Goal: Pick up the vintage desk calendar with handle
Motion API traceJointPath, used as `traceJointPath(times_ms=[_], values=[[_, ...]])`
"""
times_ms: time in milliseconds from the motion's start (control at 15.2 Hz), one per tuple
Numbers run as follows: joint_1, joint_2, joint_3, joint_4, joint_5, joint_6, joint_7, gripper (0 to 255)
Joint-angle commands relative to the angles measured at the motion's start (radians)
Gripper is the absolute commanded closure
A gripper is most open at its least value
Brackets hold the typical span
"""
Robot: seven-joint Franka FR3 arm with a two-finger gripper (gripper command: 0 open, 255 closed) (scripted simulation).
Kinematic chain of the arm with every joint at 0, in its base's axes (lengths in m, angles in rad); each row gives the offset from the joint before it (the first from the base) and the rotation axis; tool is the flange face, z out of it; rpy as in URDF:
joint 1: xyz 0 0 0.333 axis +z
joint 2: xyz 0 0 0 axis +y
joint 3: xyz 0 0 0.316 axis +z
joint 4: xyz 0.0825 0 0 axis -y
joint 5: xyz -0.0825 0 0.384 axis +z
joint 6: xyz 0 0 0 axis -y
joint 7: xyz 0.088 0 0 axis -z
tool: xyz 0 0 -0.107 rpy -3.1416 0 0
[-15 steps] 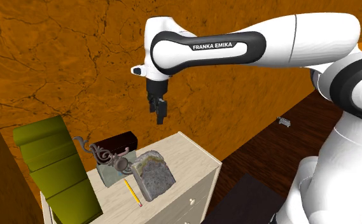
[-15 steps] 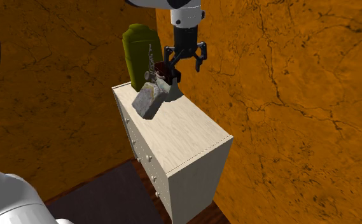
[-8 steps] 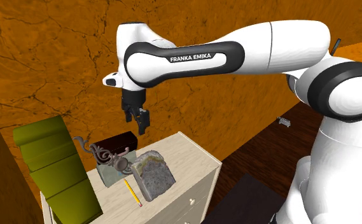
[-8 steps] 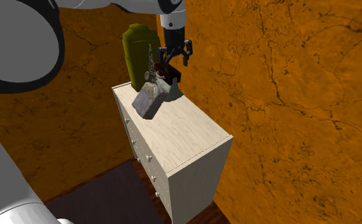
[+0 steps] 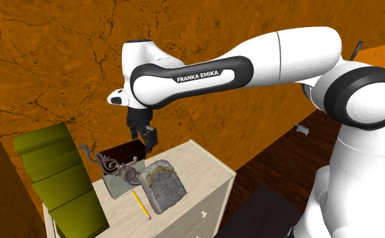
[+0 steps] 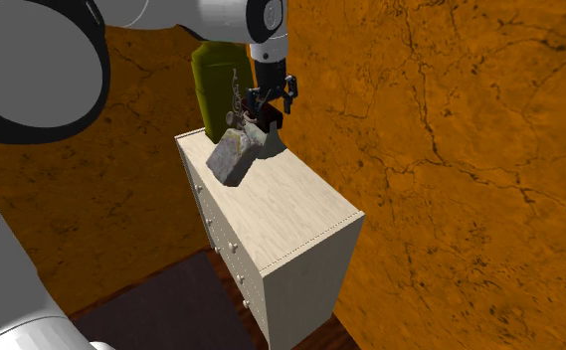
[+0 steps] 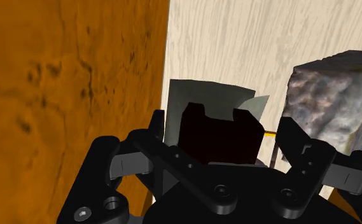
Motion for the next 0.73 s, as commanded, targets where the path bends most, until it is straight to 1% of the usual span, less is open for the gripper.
traceJointPath(times_ms=[0,66,660], values=[[0.001,0.003,0.0,-0.009,-0.001,0.012,0.002,0],[0.001,0.002,0.0,-0.011,-0.001,0.013,0.002,255],[0.001,0.003,0.0,-0.009,-0.001,0.012,0.002,255]])
